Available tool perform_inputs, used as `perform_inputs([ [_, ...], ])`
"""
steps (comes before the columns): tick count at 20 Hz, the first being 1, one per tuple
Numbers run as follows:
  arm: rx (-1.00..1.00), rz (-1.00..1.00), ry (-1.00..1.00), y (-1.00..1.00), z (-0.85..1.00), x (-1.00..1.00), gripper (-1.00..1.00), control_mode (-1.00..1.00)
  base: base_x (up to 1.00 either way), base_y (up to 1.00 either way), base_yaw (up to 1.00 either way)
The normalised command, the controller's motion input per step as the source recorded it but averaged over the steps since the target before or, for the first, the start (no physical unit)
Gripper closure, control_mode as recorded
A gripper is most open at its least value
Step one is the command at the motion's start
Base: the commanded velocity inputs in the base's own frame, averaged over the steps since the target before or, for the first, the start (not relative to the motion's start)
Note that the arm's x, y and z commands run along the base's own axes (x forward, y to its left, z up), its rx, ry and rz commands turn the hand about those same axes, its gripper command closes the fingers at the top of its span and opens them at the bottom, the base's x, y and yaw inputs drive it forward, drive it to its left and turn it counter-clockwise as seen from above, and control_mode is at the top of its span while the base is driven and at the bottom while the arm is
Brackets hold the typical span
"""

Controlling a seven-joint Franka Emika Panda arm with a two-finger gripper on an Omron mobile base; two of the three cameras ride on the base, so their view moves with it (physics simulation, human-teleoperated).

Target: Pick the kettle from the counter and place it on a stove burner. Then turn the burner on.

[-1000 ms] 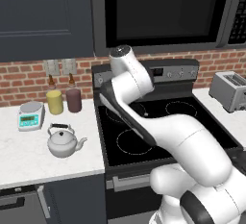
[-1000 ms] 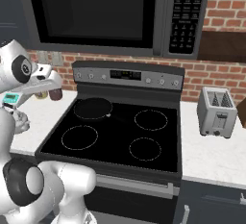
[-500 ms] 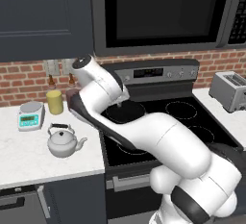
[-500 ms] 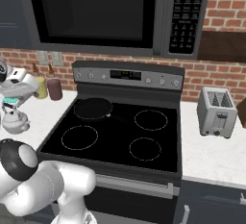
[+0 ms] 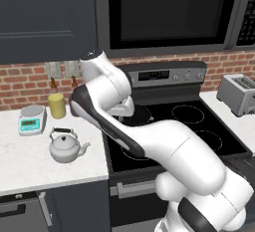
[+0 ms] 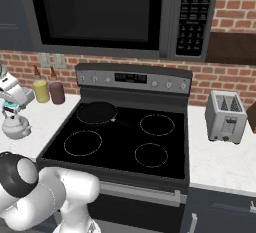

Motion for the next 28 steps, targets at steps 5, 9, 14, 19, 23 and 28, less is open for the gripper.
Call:
perform_inputs([
  [5, 0.25, -0.50, -0.01, 0.03, 0.00, -0.40, -1.00, -1.00, 0.00, 0.00, 0.00],
  [9, 0.19, -0.55, 0.00, 0.12, 0.00, -0.10, -1.00, -1.00, 0.00, 0.00, 0.00],
  [14, 0.16, -0.56, 0.00, 0.01, 0.01, 0.00, -1.00, -1.00, 0.00, 0.00, 0.00],
  [19, 0.02, -0.44, 0.01, 0.25, 0.00, 0.11, -1.00, -1.00, 0.00, 0.00, 0.00],
  [23, -0.06, -0.34, 0.00, 0.61, 0.00, 0.31, -1.00, -1.00, 0.00, 0.00, 0.00],
  [28, -0.10, -0.34, 0.00, 0.69, 0.00, 0.33, -1.00, -1.00, 0.00, 0.00, 0.00],
])
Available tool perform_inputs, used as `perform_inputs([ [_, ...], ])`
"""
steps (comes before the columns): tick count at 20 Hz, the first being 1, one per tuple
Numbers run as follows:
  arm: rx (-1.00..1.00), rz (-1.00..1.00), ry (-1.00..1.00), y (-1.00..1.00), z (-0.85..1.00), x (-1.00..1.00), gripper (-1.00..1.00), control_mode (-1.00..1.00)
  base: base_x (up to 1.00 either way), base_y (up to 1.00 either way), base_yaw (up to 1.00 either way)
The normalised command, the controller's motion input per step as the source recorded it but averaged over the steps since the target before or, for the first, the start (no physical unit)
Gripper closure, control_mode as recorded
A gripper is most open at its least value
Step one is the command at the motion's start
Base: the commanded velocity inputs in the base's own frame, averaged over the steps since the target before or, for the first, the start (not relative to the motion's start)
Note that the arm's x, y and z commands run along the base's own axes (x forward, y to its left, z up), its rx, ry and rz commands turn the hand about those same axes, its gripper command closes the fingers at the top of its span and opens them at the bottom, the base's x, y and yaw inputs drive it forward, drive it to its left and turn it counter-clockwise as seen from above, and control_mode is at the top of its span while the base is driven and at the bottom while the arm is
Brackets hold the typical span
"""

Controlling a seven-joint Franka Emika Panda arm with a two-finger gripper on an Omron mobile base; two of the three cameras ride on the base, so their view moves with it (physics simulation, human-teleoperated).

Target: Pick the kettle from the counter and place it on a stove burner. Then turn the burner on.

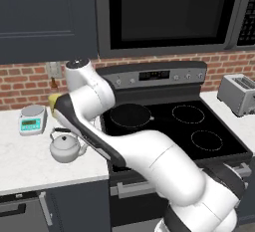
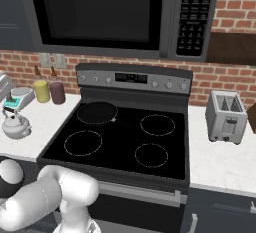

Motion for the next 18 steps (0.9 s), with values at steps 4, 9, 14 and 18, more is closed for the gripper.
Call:
perform_inputs([
  [4, -0.07, -0.31, -0.01, 0.47, -0.08, 0.34, -1.00, -1.00, 0.00, 0.00, 0.00],
  [9, -0.02, -0.31, -0.01, 0.33, -0.25, 0.43, -1.00, -1.00, 0.00, 0.00, 0.00],
  [14, 0.02, -0.29, 0.00, 0.36, -0.38, 0.20, -1.00, -1.00, 0.00, 0.00, 0.00],
  [18, 0.12, -0.20, -0.06, 0.30, -0.15, -0.07, -1.00, -1.00, 0.00, 0.00, 0.00],
])
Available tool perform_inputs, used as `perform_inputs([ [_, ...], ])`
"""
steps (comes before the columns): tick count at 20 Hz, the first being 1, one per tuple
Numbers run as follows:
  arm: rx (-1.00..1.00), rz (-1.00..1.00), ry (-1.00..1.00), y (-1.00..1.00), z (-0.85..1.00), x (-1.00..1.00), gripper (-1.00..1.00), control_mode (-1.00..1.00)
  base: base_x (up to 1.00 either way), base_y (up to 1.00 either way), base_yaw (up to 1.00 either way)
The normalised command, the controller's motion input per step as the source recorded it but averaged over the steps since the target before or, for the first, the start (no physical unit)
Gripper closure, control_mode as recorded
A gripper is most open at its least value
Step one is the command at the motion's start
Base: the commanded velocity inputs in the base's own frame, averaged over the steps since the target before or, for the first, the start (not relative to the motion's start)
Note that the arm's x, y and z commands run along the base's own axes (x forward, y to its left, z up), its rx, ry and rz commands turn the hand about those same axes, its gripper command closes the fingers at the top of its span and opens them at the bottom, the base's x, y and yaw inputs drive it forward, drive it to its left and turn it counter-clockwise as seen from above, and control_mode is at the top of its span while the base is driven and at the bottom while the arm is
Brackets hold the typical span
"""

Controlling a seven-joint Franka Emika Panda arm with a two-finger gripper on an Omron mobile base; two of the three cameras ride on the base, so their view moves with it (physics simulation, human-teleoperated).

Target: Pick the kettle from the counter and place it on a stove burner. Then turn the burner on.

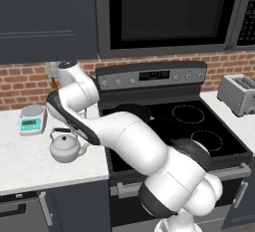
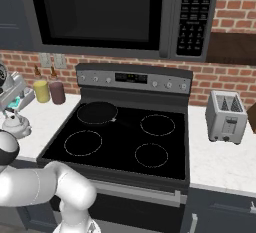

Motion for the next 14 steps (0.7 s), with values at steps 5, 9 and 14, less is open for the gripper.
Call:
perform_inputs([
  [5, 0.11, -0.14, -0.12, 0.20, -0.02, -0.23, -1.00, -1.00, 0.00, 0.00, 0.00],
  [9, 0.06, -0.10, -0.07, 0.34, -0.05, -0.06, -1.00, -1.00, 0.00, 0.00, 0.00],
  [14, 0.00, -0.08, 0.00, 0.57, -0.13, 0.00, -1.00, -1.00, 0.00, 0.00, 0.00],
])
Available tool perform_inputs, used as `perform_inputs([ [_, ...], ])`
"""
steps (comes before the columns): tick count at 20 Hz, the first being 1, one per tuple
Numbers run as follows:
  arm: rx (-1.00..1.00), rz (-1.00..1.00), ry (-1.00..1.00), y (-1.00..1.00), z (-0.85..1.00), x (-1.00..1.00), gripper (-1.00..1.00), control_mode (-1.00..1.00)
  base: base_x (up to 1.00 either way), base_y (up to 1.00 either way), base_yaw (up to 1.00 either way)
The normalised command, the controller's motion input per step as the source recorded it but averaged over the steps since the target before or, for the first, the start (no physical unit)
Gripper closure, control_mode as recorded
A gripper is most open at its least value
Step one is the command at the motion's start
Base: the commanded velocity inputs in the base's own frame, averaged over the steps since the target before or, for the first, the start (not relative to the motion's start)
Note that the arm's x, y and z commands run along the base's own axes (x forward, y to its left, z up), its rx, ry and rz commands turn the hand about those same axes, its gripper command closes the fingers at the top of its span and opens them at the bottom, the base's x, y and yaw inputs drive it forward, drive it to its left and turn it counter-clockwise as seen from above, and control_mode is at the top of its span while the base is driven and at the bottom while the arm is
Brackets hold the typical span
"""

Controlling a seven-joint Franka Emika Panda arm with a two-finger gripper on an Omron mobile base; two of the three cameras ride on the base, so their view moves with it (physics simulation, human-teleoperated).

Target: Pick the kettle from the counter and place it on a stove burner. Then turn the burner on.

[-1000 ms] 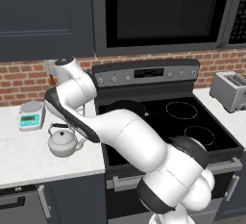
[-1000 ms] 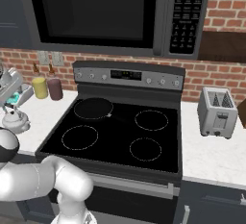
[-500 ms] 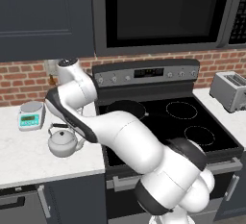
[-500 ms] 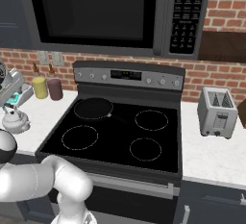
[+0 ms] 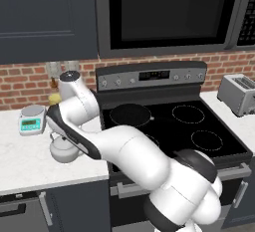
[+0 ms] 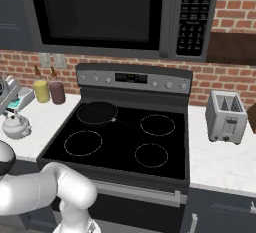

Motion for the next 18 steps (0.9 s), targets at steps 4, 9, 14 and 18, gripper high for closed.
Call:
perform_inputs([
  [4, 0.01, -0.05, 0.00, 0.69, 0.00, 0.03, -1.00, -1.00, 0.00, 0.00, 0.00],
  [9, 0.00, -0.06, 0.00, 0.59, 0.00, 0.09, -1.00, -1.00, 0.00, 0.00, 0.00],
  [14, 0.00, -0.09, 0.00, 0.28, -0.07, 0.12, -1.00, -1.00, 0.00, 0.00, 0.00],
  [18, 0.00, -0.08, 0.00, 0.04, -0.11, 0.06, -1.00, -1.00, 0.00, 0.00, 0.00],
])
